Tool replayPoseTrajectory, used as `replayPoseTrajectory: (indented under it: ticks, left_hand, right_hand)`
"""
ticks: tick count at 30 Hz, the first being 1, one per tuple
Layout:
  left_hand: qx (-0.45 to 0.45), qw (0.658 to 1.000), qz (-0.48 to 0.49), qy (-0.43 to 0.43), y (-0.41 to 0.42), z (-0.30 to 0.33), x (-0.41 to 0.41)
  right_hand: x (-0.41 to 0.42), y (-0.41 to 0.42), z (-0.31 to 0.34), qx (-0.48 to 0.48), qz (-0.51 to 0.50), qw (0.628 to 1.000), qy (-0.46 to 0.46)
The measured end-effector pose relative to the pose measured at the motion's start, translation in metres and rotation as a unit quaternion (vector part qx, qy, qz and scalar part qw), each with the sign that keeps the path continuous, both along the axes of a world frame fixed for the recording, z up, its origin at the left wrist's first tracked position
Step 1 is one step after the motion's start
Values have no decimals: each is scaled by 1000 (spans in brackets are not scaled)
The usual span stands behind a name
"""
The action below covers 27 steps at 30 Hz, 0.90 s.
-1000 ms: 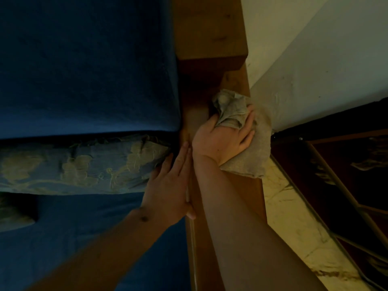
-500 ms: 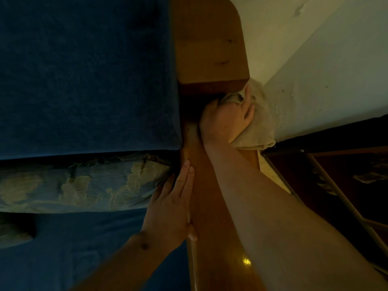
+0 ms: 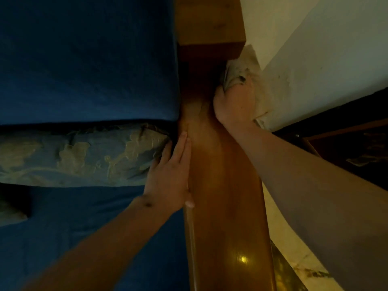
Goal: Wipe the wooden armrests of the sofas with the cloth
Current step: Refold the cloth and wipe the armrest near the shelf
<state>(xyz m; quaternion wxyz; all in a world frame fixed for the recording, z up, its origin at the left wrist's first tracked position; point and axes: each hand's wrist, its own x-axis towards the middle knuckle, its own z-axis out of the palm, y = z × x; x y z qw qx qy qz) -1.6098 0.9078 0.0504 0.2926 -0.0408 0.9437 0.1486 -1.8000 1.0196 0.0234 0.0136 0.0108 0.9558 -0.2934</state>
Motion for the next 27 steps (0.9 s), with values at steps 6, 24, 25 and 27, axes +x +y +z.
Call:
replayPoseTrajectory:
  ticks: [6,24,25,27]
  left_hand:
    - [37,994,97,42,5,2,25]
    - [279,904,318,58,84,-19,282]
    - [263,919,282,82,88,-16,285]
    - [223,948,196,114,91,-13,288]
  right_hand:
    - [80,25,-9,-20,149,988,-32]
    - [467,222,-14,-184,388,903,-31]
    - [491,235,-14,-168,402,898,-53]
    - [528,255,-13,-132,431,888,-92]
